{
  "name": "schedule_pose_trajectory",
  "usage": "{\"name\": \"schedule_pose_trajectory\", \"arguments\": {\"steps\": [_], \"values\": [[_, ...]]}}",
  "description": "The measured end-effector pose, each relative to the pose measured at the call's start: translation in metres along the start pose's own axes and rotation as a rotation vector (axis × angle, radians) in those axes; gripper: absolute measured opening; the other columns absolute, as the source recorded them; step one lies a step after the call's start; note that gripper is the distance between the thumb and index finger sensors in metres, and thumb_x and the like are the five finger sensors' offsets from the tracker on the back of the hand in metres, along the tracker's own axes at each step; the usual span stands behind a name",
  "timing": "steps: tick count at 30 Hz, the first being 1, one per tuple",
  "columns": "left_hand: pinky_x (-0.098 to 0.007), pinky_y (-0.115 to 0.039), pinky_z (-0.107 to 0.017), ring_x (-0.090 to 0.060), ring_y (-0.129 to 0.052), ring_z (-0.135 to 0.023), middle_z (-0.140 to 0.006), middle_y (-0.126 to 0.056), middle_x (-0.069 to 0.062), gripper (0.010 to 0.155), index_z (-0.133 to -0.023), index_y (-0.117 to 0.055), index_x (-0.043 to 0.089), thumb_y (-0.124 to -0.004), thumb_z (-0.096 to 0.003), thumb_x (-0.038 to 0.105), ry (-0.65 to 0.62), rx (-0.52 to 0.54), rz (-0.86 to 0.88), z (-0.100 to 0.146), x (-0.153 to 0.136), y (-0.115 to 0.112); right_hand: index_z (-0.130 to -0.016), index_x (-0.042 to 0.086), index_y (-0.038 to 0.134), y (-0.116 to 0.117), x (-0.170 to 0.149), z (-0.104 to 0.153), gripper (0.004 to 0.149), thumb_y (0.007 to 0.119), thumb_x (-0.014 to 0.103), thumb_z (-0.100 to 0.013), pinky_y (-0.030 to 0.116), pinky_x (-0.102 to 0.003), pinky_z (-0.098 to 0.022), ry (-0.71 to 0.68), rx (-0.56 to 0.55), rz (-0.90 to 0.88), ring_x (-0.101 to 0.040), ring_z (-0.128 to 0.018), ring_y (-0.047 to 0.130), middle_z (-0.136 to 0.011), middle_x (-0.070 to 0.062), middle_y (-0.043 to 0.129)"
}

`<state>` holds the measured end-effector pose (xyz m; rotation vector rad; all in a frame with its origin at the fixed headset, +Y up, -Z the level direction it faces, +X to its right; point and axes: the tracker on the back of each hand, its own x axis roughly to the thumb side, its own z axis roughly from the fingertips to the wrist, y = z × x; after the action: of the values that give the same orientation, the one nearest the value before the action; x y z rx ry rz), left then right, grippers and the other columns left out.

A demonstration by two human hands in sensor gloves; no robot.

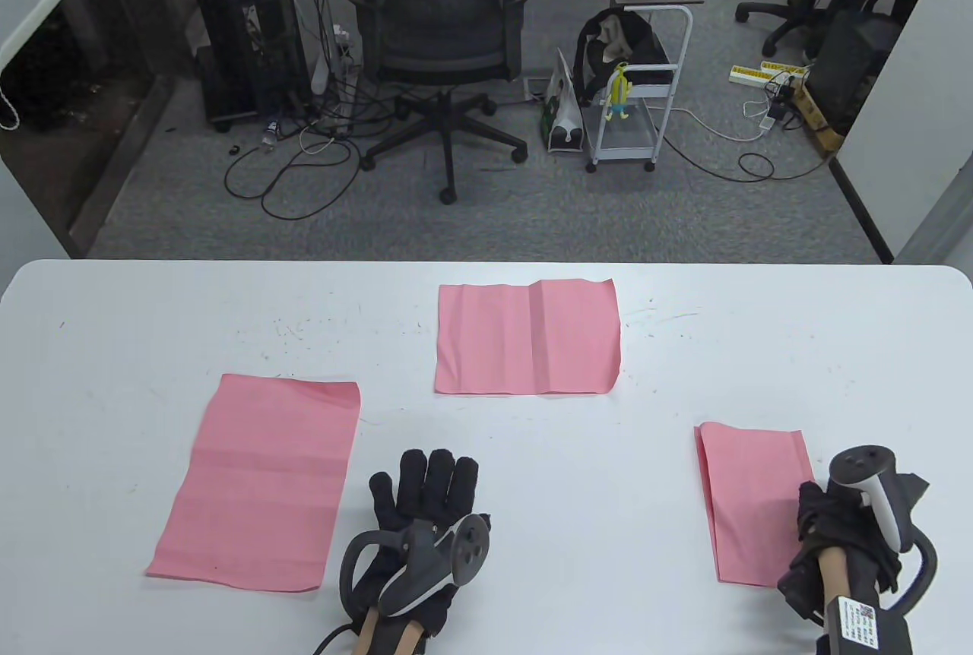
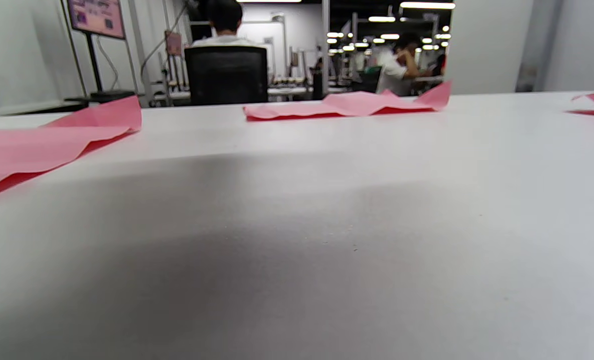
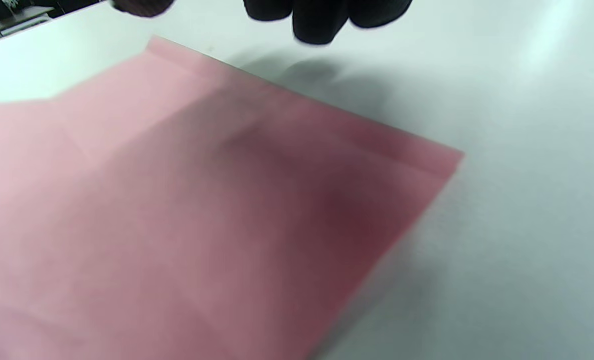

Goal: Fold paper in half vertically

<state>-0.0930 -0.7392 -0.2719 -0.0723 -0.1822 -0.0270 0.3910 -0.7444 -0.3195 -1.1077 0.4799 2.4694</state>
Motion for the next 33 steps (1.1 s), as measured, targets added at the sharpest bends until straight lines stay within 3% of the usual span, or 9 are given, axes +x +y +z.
{"name": "schedule_pose_trajectory", "arguments": {"steps": [6,15,18,27,33], "values": [[-0.075,-0.028,-0.079,-0.046,-0.024,-0.119,-0.13,-0.026,-0.009,0.075,-0.121,-0.021,0.029,-0.042,-0.0559,0.06,-0.009,0.007,0.006,0.001,0.001,0.001,-0.107,0.033,0.031,-0.01,0.052,0.026,0.071,0.065,0.053,-0.047,0.039,-0.057,-0.079,-0.209,0.016,-0.143,-0.037,-0.108,0.038,-0.116,-0.001,0.035],[-0.074,-0.028,-0.079,-0.045,-0.024,-0.119,-0.13,-0.026,-0.009,0.075,-0.121,-0.021,0.029,-0.042,-0.0559,0.06,-0.017,0.011,-0.01,0.001,0.004,0.001,-0.107,0.035,0.026,0.012,0.18,0.08,0.073,0.06,0.058,-0.047,0.03,-0.058,-0.08,-0.46,0.003,0.059,-0.037,-0.111,0.023,-0.118,0.001,0.026],[-0.074,-0.028,-0.079,-0.045,-0.024,-0.119,-0.13,-0.026,-0.009,0.076,-0.121,-0.021,0.028,-0.042,-0.0558,0.06,-0.016,0.016,-0.008,0.001,0.004,0.001,-0.107,0.04,0.028,0.031,0.224,0.089,0.071,0.06,0.058,-0.047,0.019,-0.056,-0.08,-0.503,0.015,0.116,-0.033,-0.109,0.007,-0.119,0.006,0.021],[-0.074,-0.028,-0.08,-0.044,-0.024,-0.12,-0.131,-0.027,-0.008,0.075,-0.121,-0.021,0.029,-0.042,-0.0555,0.061,-0.043,0.002,-0.03,0.001,0.01,-0.004,-0.107,0.043,0.027,0.091,0.314,0.067,0.07,0.059,0.059,-0.047,0.014,-0.053,-0.08,-0.558,0.126,0.198,-0.028,-0.108,0.0,-0.119,0.009,0.016],[-0.074,-0.028,-0.08,-0.044,-0.024,-0.12,-0.13,-0.027,-0.008,0.075,-0.121,-0.022,0.029,-0.042,-0.0556,0.06,-0.047,0.037,-0.024,0.005,0.012,0.003,-0.106,0.045,0.026,0.124,0.332,0.043,0.069,0.06,0.059,-0.047,0.013,-0.052,-0.08,-0.523,0.194,0.226,-0.027,-0.107,-0.001,-0.119,0.011,0.014]]}}
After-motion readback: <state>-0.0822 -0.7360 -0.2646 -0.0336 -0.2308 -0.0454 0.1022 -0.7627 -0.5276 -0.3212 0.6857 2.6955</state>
